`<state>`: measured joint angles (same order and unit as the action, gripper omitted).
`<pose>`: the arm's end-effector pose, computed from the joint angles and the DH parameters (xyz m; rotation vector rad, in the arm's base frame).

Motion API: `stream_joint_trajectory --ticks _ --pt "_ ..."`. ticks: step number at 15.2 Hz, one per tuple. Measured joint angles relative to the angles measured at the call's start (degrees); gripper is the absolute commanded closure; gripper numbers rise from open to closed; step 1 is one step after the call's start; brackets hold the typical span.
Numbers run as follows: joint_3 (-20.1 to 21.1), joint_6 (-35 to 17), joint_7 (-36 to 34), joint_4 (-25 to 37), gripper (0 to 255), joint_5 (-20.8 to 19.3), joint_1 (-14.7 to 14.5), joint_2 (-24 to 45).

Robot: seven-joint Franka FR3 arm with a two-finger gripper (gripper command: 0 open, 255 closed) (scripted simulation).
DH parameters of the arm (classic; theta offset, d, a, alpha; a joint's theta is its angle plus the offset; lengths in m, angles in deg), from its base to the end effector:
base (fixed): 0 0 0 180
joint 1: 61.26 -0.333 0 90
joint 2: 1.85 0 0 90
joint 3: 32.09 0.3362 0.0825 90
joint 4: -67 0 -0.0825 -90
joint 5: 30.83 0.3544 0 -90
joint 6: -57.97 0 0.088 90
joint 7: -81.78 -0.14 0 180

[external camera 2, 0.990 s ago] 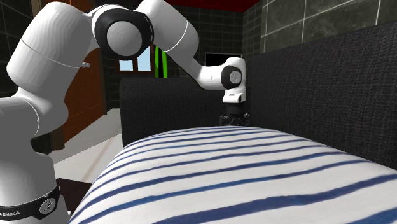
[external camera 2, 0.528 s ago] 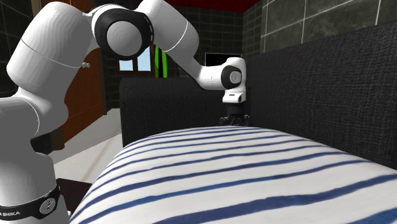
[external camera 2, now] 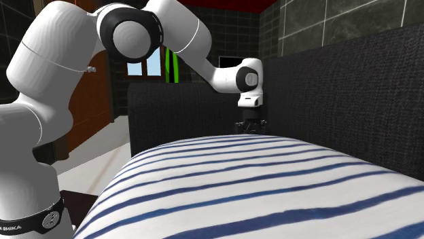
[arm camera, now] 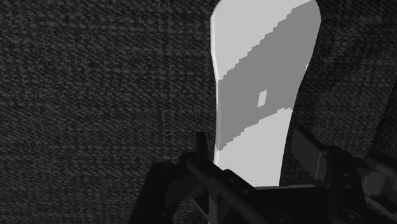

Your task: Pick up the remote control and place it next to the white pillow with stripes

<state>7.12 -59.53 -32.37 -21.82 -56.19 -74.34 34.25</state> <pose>0.4973 0.4631 0.3408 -2.7535 1.4627 -0.0235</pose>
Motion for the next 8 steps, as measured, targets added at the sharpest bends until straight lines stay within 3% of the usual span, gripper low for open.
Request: stream_joint_trajectory --ticks 8 --pt "1.26 4.52 1.08 2.51 255 1.8 0.4 -2.44"
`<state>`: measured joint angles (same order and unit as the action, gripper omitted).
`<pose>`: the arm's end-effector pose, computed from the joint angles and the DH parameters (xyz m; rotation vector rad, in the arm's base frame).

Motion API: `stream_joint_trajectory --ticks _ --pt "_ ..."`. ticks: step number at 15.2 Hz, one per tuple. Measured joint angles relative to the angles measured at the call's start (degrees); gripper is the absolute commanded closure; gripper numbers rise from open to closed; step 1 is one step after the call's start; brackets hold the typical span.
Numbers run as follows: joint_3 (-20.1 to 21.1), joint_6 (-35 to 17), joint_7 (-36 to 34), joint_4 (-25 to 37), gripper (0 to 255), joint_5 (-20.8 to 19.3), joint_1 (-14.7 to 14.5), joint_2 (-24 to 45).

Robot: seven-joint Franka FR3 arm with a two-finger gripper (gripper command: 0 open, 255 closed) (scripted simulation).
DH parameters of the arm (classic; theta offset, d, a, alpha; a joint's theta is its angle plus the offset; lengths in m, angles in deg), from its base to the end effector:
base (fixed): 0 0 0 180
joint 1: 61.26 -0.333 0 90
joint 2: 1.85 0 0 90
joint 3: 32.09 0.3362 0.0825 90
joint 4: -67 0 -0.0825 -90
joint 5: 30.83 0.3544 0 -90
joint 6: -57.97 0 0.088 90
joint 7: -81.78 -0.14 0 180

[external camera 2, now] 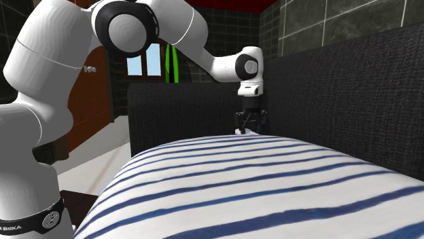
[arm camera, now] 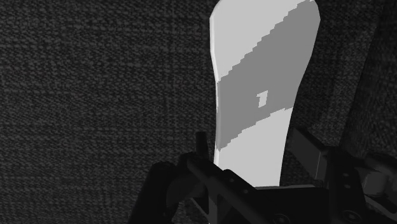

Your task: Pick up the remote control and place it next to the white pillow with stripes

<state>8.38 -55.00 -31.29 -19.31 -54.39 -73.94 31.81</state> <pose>0.4946 0.4622 0.3809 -2.7536 1.4625 -0.0237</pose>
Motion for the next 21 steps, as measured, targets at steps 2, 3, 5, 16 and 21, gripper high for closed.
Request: stream_joint_trajectory --ticks 2,3,5,16,21 --pt "0.22 1.06 0.3 0.71 255 0.35 0.08 -0.44" --pt "0.34 1.79 0.52 1.27 255 0.57 0.12 -0.69" --pt "0.65 2.94 0.69 1.85 255 1.02 0.2 -1.37" --pt "1.35 10.88 1.98 9.34 255 2.21 -0.93 -2.37" --pt "1.55 14.37 2.53 12.73 255 2.56 -1.5 -2.7"
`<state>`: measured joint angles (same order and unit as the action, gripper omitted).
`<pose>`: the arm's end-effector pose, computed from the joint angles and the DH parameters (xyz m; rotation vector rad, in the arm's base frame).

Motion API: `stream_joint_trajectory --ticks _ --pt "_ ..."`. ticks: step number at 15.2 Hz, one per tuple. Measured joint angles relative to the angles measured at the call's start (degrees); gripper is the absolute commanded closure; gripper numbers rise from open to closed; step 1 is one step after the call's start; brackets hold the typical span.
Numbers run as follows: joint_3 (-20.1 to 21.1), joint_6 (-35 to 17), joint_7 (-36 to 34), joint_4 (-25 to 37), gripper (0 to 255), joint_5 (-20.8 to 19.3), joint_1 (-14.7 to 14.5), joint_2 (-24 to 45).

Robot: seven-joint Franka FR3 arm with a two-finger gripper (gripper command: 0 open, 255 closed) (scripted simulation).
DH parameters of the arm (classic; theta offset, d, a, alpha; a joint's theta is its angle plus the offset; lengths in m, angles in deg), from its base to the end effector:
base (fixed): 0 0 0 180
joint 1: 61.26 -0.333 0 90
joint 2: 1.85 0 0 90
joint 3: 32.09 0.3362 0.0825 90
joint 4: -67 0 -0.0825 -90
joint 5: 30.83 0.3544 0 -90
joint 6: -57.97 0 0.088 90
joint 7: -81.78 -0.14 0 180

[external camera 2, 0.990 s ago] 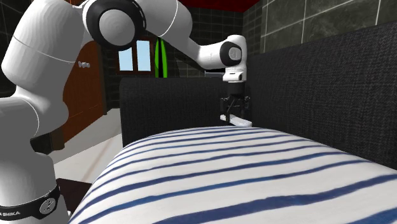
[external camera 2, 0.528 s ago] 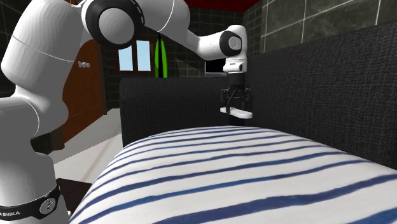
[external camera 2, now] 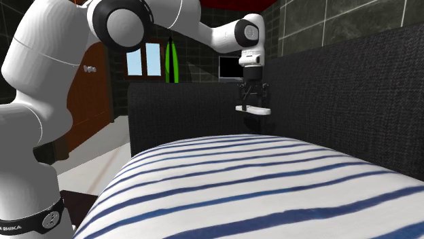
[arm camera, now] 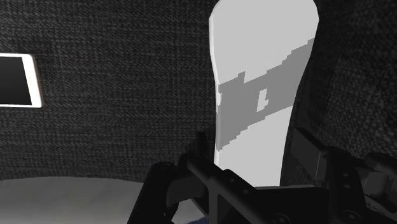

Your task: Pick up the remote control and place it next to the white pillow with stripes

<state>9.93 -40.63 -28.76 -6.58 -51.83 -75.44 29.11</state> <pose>0.4926 0.4599 0.4848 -2.7535 1.4623 -0.0237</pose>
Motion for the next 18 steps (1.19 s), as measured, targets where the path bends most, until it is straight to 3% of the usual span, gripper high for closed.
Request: stream_joint_trajectory --ticks 9,13,18 --pt "-0.23 7.55 0.65 9.33 255 -0.57 -2.89 1.41" --pt "2.43 3.19 0.41 -3.27 255 4.18 3.02 -7.56" --pt "5.47 -3.2 3.14 -21.51 255 14.57 10.9 -23.28"
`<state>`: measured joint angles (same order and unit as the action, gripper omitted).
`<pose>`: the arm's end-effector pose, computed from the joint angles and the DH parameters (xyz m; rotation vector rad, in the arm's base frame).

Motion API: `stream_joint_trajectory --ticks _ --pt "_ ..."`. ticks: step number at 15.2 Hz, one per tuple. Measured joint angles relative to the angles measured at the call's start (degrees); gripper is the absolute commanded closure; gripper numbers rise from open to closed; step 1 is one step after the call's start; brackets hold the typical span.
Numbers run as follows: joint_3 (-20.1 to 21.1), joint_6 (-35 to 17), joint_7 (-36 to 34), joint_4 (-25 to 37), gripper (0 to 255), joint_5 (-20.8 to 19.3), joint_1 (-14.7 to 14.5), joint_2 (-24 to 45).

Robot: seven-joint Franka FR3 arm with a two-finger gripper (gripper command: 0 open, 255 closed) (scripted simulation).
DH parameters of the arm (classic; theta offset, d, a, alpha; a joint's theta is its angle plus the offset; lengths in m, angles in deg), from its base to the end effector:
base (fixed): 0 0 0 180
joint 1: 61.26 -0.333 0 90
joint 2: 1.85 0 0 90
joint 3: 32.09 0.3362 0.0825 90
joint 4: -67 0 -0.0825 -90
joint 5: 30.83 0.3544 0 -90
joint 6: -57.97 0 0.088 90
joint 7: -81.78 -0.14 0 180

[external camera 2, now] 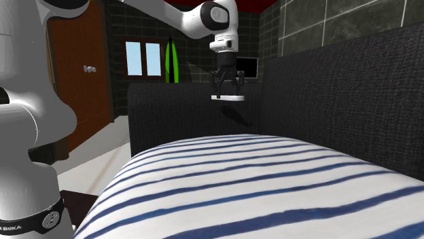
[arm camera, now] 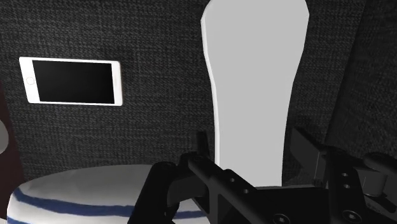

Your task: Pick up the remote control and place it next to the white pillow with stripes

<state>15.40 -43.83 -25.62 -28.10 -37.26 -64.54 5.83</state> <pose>0.3872 0.4168 0.5388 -2.7557 1.4569 -0.0256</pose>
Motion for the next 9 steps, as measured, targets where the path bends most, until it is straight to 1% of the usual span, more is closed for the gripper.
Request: stream_joint_trajectory --ticks 4,9 --pt "0.08 -3.21 0.1 -4.49 255 1.33 0.51 -1.77" --pt "-0.05 -6.89 -0.1 -8.03 255 1.06 0.61 -1.53"
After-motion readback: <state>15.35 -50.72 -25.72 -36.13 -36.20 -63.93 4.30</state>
